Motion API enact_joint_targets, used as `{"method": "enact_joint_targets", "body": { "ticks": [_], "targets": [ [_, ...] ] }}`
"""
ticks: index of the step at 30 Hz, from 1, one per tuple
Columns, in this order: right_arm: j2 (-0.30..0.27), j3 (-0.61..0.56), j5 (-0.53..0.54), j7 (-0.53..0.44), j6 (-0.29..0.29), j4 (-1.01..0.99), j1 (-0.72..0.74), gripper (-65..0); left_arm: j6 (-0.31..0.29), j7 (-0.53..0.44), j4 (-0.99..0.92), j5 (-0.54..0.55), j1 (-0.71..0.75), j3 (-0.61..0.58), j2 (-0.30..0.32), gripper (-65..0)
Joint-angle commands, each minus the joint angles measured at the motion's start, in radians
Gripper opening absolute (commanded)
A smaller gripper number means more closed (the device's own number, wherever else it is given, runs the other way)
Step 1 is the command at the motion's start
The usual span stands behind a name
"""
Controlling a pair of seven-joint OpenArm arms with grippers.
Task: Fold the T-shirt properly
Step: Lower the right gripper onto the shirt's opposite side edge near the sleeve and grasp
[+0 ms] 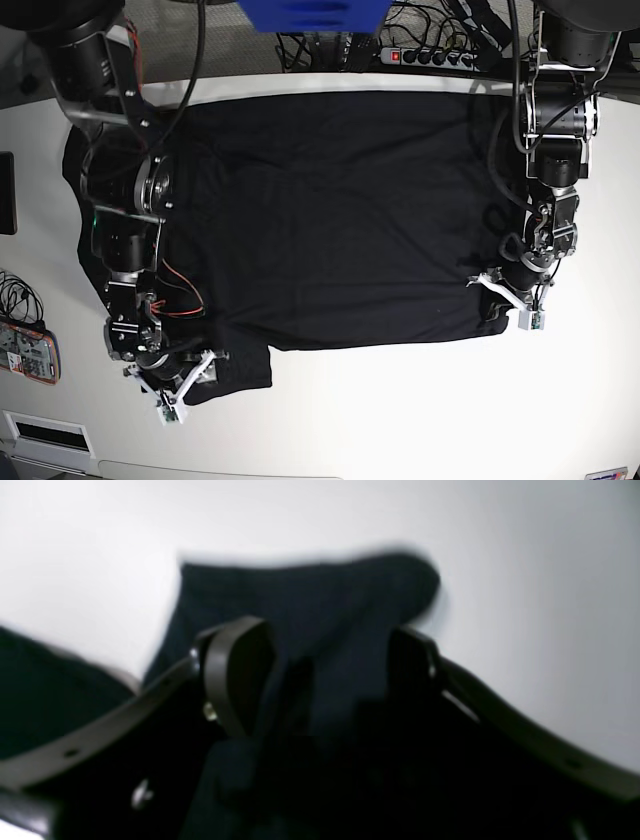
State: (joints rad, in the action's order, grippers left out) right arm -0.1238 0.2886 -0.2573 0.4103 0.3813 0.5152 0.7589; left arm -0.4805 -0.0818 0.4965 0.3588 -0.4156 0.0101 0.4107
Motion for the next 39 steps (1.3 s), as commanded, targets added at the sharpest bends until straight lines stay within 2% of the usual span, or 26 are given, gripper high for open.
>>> {"method": "enact_joint_targets", "body": {
  "ticks": [1,4,8,10,18,36,37,39],
  "targets": [
    [-0.017,-0.002,0.003,-0.023,0.000,-0.017,0.020,-27.1,0.018,0.092,-0.006,-0.047,0.005,-0.006,0.006,-65.0],
    [-0.046,-0.005,0.003,-0.087,-0.003,-0.103,0.053,-27.1,0.018,0.090,-0.006,-0.047,0.005,-0.006,0.006,-65.0],
    [-0.049,-0.005,0.002,-0.202,-0.084,-0.185,0.077,-27.1,0.018,0.090,0.052,-0.047,0.022,-0.006,0.006,-65.0],
    [-0.049,-0.005,0.002,-0.255,-0.107,-0.212,0.077,-27.1,0.018,0.090,0.087,-0.047,0.039,-0.006,0.006,-65.0],
    [-0.049,-0.007,0.000,-0.351,-0.109,-0.330,0.073,-27.1,0.018,0.092,0.113,-0.047,0.051,-0.006,0.006,-65.0],
    [-0.050,-0.007,0.002,-0.353,-0.110,-0.336,-0.023,-27.4,0.018,0.092,0.113,-0.047,0.063,-0.006,0.006,-65.0],
    [-0.049,-0.007,0.002,-0.351,-0.109,-0.343,-0.028,-28.2,0.018,0.092,0.115,-0.047,0.071,-0.006,0.006,-65.0],
    [-0.047,-0.007,0.002,-0.351,-0.109,-0.353,-0.031,-35.0,0.018,0.092,0.115,-0.047,0.076,-0.006,0.006,-65.0]
  ]
}}
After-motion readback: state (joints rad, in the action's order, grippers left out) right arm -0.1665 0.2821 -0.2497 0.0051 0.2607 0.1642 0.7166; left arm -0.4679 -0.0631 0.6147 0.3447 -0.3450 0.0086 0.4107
